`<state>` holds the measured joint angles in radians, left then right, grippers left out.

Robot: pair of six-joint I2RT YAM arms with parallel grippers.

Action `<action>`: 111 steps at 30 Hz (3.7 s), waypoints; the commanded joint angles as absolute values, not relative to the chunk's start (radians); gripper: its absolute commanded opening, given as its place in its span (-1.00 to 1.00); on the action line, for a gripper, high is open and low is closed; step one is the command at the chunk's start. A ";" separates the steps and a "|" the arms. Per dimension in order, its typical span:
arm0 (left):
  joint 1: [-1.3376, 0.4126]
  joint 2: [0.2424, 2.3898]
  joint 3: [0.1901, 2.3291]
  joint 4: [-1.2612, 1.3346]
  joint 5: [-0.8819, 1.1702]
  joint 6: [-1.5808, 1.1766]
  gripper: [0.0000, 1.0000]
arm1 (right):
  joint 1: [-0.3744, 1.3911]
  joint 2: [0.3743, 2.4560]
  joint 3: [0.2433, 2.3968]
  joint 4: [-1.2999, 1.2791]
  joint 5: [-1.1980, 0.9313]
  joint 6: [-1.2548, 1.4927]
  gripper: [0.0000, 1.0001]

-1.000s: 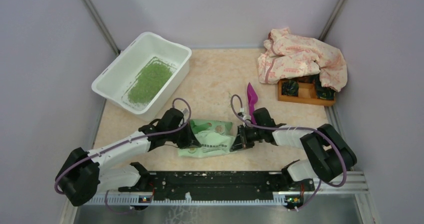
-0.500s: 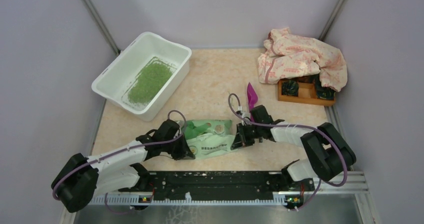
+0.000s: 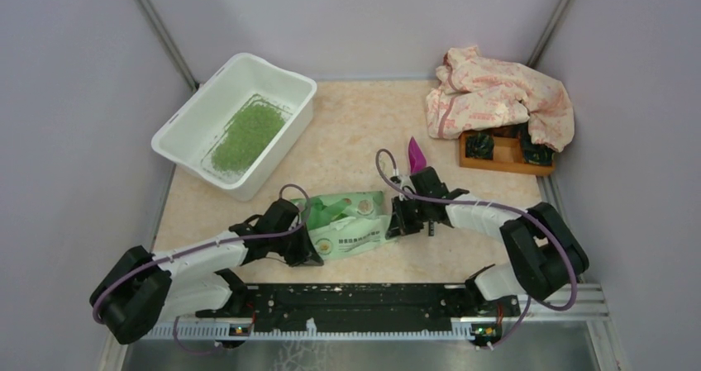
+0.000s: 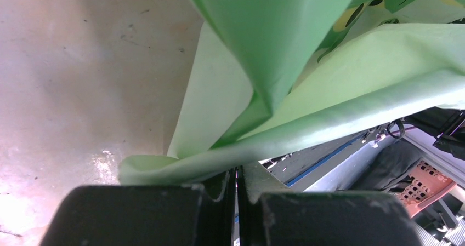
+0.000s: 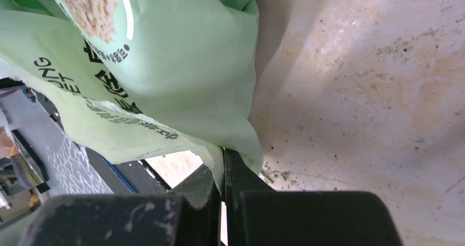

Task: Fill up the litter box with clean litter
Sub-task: Close the cat litter bag at the center of the board.

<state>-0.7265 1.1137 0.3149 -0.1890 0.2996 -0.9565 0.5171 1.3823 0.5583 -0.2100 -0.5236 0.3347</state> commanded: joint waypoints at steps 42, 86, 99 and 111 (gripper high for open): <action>-0.741 1.202 0.420 -0.229 0.136 -0.907 -0.91 | 0.788 0.978 0.719 -0.493 -0.113 0.267 -0.29; -0.663 1.167 0.428 -0.300 0.156 -0.800 -0.91 | 0.802 0.929 0.301 0.172 -0.406 0.351 -0.01; -0.640 1.136 0.418 -0.326 0.147 -0.781 -0.91 | 0.654 1.122 0.337 0.249 -0.609 0.389 -1.00; -0.531 1.139 0.446 -0.326 0.179 -0.705 -0.91 | 0.495 1.208 0.501 0.137 -0.678 0.354 -1.00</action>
<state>-0.5606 1.1385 0.4160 -0.3099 0.2024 -0.7589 0.5011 1.2045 0.3882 0.1856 -0.7044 0.4290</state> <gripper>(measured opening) 0.048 0.004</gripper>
